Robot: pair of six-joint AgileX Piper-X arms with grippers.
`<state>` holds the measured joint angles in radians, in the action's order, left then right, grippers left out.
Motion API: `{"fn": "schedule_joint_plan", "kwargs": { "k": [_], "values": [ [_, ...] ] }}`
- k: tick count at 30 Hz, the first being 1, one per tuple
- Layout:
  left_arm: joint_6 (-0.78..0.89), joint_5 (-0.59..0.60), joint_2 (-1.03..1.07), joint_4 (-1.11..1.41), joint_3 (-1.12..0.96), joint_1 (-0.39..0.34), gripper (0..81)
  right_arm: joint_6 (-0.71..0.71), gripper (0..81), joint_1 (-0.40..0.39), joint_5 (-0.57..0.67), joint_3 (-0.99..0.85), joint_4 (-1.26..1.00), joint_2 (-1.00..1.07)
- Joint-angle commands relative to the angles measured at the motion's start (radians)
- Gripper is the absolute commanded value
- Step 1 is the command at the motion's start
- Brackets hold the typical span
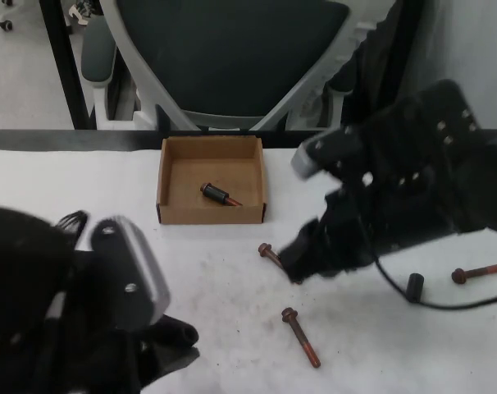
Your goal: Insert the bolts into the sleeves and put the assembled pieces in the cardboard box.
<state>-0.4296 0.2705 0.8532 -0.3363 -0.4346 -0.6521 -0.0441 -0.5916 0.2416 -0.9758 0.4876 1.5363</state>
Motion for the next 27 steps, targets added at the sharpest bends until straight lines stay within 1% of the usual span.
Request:
{"fn": "schedule_joint_plan", "kwargs": {
  "k": [1, 5, 11, 13, 16, 20, 23, 27],
  "values": [
    [0.175, -0.008, -0.093, 0.093, 0.041, -0.045, 0.8, 0.000, 25.9, -0.035, -0.067, 0.001, 0.057, -0.018],
    [0.276, -0.109, -0.205, 0.172, 0.105, -0.128, 0.8, 0.000, 25.9, -0.081, -0.151, 0.001, 0.107, -0.018],
    [0.463, -0.239, -0.330, 0.399, 0.214, -0.256, 0.8, 0.032, 25.9, -0.115, -0.200, 0.001, 0.133, -0.018],
    [0.494, -0.284, -0.354, 0.465, 0.252, -0.292, 0.8, 0.044, 25.9, -0.114, -0.200, 0.001, 0.137, -0.018],
    [0.498, -0.335, -0.376, 0.597, 0.309, -0.344, 0.8, 0.044, 25.9, -0.114, -0.204, 0.001, 0.137, -0.012],
    [0.498, -0.357, -0.376, 0.752, 0.376, -0.376, 0.8, 0.044, 26.0, -0.114, -0.242, 0.001, 0.134, 0.008],
    [0.490, -0.360, -0.376, 0.803, 0.399, -0.371, 0.8, 0.044, 26.1, -0.112, -0.242, 0.001, 0.115, 0.033],
    [0.421, -0.360, -0.376, 0.805, 0.399, -0.349, 0.8, 0.044, 26.1, -0.112, -0.242, -0.004, 0.091, 0.062]
  ]
}}
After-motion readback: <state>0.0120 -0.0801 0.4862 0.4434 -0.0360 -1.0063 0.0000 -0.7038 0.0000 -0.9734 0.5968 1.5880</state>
